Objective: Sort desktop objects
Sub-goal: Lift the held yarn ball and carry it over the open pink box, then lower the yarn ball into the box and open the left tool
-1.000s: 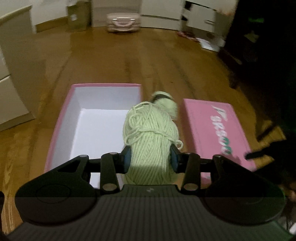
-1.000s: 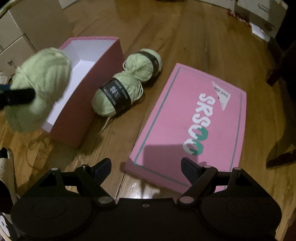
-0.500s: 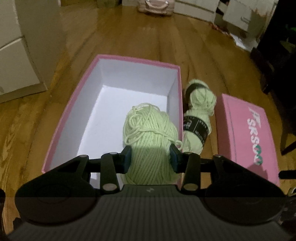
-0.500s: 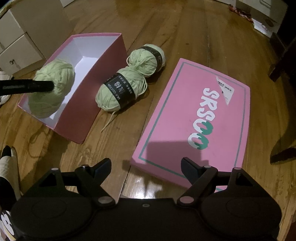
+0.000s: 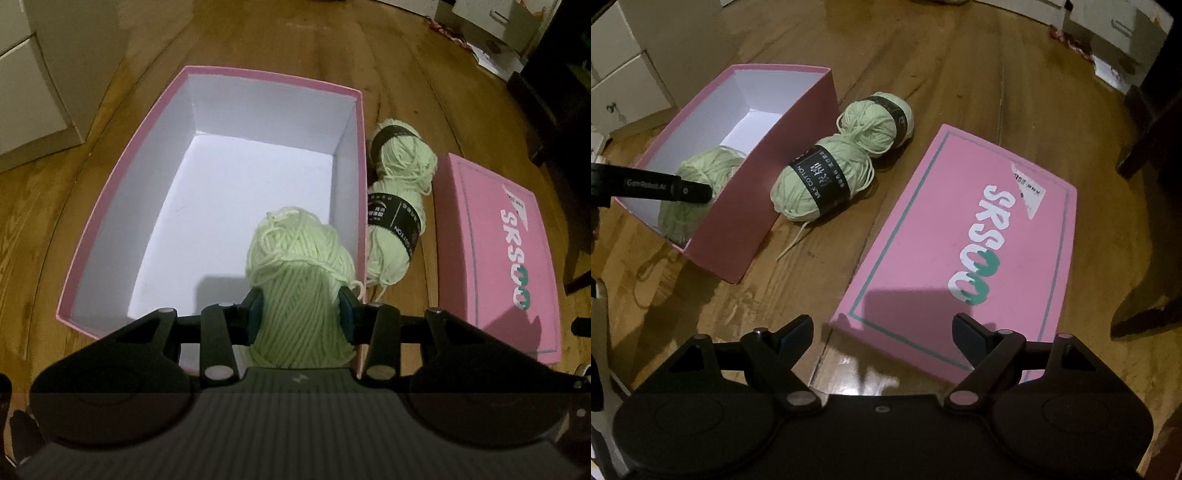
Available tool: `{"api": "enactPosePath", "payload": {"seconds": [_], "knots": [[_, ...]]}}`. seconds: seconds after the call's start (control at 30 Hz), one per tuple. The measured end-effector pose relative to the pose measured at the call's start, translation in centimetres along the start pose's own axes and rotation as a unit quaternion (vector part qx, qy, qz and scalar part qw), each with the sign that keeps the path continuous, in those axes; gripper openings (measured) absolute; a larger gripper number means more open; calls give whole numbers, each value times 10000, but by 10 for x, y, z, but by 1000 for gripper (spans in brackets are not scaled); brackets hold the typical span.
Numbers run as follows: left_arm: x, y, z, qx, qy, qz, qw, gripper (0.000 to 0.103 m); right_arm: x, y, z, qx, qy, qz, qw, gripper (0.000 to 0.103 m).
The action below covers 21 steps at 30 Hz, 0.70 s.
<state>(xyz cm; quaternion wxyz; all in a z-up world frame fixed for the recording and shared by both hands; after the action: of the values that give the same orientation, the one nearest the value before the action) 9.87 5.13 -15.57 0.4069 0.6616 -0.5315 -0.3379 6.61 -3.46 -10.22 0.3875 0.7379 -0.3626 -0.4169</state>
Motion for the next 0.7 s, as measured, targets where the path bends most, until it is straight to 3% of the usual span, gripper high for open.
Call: {"api": "enactPosePath", "payload": {"seconds": [0.27,0.7], "knots": [[20,16,16,85,-472,-30,9988,41,-1,-1,1,-68,55,-49,10000,86],[1,2,9,178,-282,-308,9990,38,-8,-4,-2,27,85,-130,9999,86]]}}
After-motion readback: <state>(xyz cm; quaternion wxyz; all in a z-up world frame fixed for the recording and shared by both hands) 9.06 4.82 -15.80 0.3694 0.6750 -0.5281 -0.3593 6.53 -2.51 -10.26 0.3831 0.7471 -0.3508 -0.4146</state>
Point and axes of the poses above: each gripper's, at about its wrist camera, not at the fingertips, and y roughly against the way its jaws point, x to its right, z to its underside, the point moved 9 cm from there along -y, roughly the way its jaws point, and after that the axes turned 10 degrees about -z, right-handed, at the moved point
